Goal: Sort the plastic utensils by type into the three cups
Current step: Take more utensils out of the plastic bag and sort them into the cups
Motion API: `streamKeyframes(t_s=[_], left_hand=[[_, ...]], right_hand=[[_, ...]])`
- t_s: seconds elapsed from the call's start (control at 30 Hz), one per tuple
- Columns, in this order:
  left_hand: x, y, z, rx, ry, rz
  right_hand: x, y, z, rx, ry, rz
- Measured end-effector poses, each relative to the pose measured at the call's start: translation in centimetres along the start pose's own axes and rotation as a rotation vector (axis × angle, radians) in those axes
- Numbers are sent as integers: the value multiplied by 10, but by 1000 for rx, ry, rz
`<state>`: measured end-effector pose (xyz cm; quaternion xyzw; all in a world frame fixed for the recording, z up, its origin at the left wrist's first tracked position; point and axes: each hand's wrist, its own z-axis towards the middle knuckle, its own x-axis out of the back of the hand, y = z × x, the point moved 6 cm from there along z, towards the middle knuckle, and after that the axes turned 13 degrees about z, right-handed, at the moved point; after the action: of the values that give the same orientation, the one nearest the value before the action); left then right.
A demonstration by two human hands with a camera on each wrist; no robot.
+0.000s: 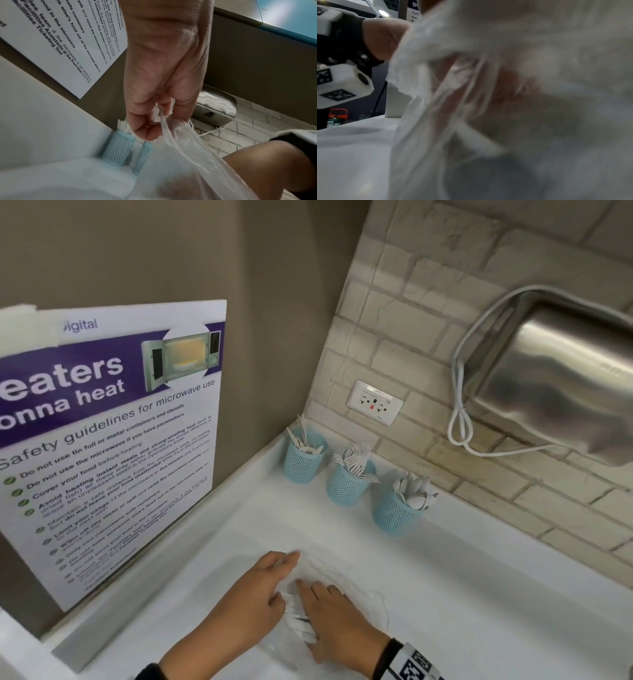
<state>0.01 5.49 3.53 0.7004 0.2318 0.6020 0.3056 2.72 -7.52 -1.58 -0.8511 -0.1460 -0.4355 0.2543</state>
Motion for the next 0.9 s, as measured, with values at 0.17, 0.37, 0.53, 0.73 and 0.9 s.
streamKeyframes(t_s=[0.17,0.37,0.53,0.73,0.9], left_hand=[[2,-4,-2,19,0,24],[3,-4,-2,15,12,62],[4,-2,-3,27,13,71],[4,-2,-1,56,14,143],[15,8,-2,87,182,292]], right_hand=[[15,2,-3,-11,110,259],[36,6,-10,2,258,387],[50,13,-24,3,334,606],[73,13,-45,-16,464,1180],[96,4,-51,83,492,1632]])
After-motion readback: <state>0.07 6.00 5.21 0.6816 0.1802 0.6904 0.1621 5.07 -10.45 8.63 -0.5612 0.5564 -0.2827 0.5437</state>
